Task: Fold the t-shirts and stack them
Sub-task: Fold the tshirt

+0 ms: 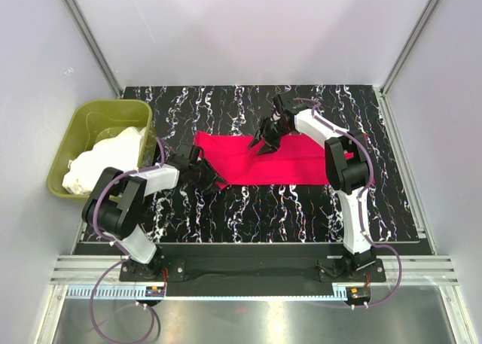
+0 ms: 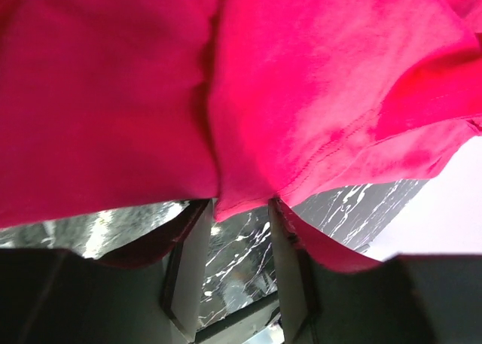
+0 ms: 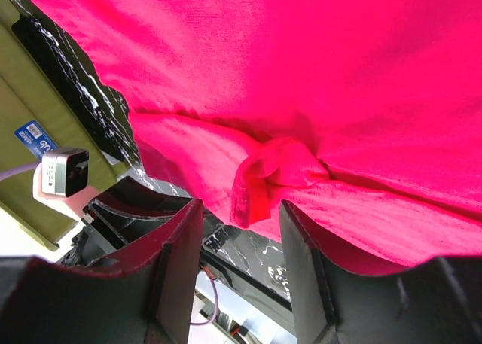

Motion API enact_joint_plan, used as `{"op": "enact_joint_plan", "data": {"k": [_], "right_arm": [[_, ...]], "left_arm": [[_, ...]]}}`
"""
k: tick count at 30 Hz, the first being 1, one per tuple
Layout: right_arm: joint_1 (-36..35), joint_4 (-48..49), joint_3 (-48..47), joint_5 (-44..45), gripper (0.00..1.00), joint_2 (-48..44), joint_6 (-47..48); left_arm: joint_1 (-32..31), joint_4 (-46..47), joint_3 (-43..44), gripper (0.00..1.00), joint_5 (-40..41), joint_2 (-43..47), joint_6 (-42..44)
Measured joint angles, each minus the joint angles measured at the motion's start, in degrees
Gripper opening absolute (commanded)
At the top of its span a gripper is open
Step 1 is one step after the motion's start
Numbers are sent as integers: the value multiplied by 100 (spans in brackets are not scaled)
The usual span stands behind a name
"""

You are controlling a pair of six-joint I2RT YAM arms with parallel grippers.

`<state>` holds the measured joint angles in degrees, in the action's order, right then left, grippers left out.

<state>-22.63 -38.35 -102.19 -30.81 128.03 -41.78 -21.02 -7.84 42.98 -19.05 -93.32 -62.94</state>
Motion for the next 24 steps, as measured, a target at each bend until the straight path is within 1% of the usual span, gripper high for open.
{"op": "enact_joint_plan", "data": {"k": [3,5,8,10,12,15,18,19,21,23,24], "right_arm": [[0,4,4,-13,52,0,0],[0,15,13,-15,51,0,0],[0,24,22,-20,47,0,-4],[0,46,24,-26,42,0,-7],[0,79,24,-35,38,0,-22],[0,114,24,-37,35,0,-55],[0,127,42,-39,34,0,-85],[0,127,50,-39,37,0,-96],[0,125,66,-39,40,0,-122],[0,129,66,-42,39,7,-136],[0,129,66,-55,38,11,-142]], "left_arm": [[-52,98,2,39,15,-44,-22],[-68,149,4,33,17,-66,-35],[-72,146,0,26,61,-66,-48],[-72,125,0,24,109,-59,-37],[-72,79,0,23,162,-35,-9],[-72,-28,4,16,223,33,48],[-72,-109,17,11,262,59,116],[-72,-138,17,11,264,66,133],[-72,-188,31,5,273,70,164],[-72,-232,79,0,289,70,208],[-72,-249,107,0,295,70,232]]}}
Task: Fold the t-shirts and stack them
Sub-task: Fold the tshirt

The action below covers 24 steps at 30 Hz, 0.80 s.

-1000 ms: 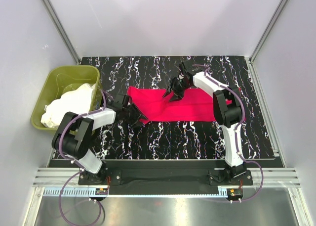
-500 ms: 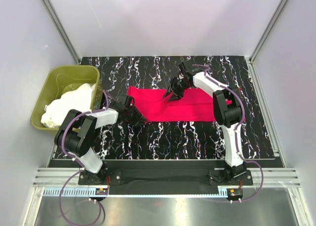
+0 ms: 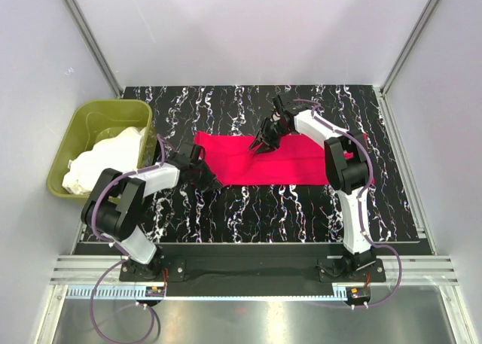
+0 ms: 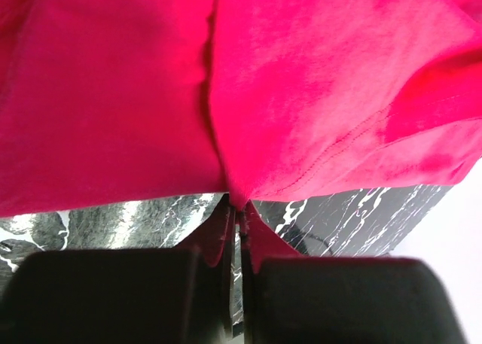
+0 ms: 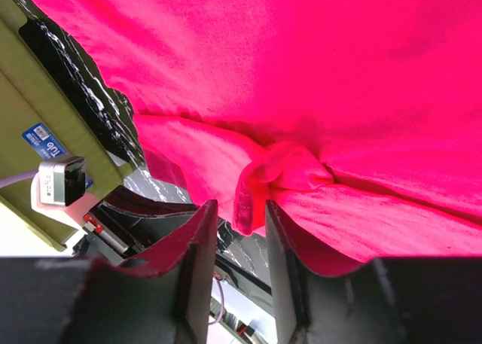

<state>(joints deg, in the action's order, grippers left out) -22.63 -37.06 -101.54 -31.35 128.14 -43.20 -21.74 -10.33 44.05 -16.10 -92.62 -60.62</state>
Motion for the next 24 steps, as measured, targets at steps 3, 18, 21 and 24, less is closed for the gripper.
{"op": "enact_joint_plan", "data": {"k": [3,18,21,24], "right_arm": [[0,2,0,-81,27,33,-22],[-2,286,151,-238,0,94,-210],[0,334,195,-240,0,94,-229],[2,411,227,-238,0,94,-240]], "left_arm": [[0,-79,96,0,24,0,79],[72,-905,1672,0,573,-22,1349],[203,-935,2020,0,568,-214,1580],[372,-979,2238,0,562,-485,1740]]}}
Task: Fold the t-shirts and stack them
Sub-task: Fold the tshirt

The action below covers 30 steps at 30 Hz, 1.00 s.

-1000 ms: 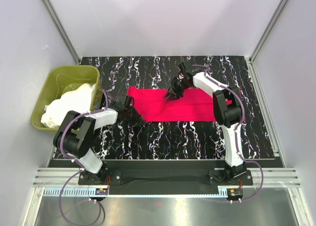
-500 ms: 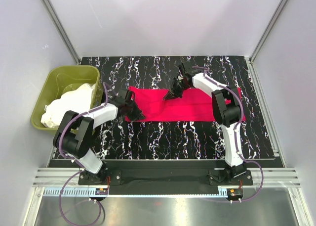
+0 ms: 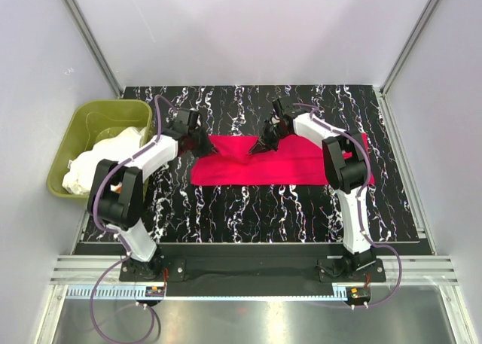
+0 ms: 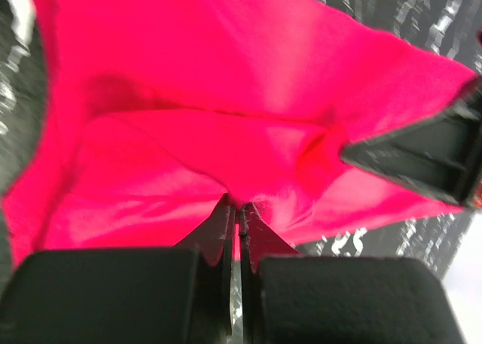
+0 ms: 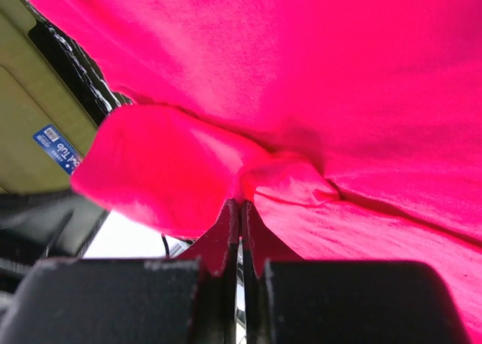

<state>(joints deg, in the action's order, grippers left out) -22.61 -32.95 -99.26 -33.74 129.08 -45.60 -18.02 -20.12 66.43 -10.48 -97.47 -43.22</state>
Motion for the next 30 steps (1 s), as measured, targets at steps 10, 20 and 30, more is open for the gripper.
{"op": "enact_joint_plan", "data": {"k": [10,20,30], "right_arm": [[20,125,7,2,0,0,-11],[66,142,413,-55,0,-24,138],[63,111,1115,-157,0,-323,236]], "left_arm": [[391,-162,439,0,-136,-658,297],[509,-555,433,0,-404,-570,610],[509,-975,-334,0,-612,-284,765]]}}
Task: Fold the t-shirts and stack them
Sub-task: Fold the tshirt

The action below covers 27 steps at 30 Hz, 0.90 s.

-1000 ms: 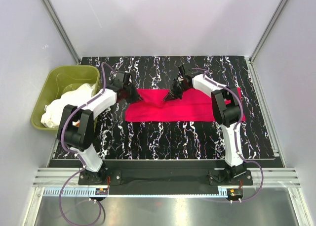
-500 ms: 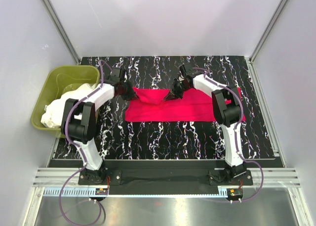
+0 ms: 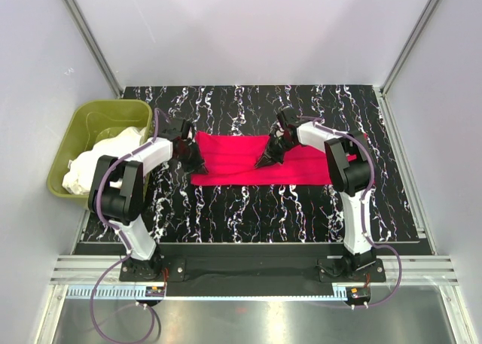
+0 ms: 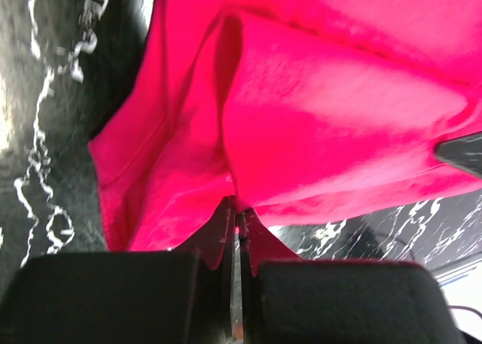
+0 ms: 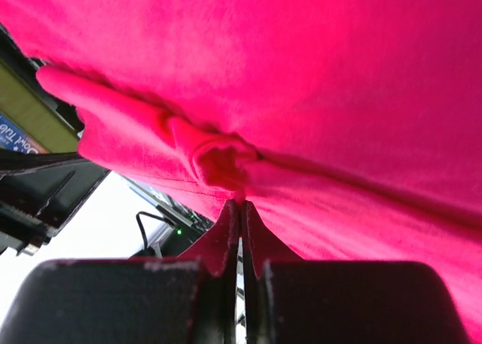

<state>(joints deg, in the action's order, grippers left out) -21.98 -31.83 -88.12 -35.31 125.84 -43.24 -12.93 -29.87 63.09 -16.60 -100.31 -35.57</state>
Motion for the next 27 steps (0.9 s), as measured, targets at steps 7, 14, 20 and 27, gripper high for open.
{"op": "enact_joint_plan", "data": {"k": [7,14,20,27], "right_arm": [[-15,31,52,-44,0,-61,22],[-96,31,127,-66,0,-61,37],[-168,9,232,-81,19,-63,50],[-170,-551,190,352,30,-422,568]], "left_arm": [[11,-76,-4,0,26,0,98],[42,-203,-17,2,63,0,155],[83,-334,-46,37,101,4,219],[101,-743,-96,56,509,699,442]]}}
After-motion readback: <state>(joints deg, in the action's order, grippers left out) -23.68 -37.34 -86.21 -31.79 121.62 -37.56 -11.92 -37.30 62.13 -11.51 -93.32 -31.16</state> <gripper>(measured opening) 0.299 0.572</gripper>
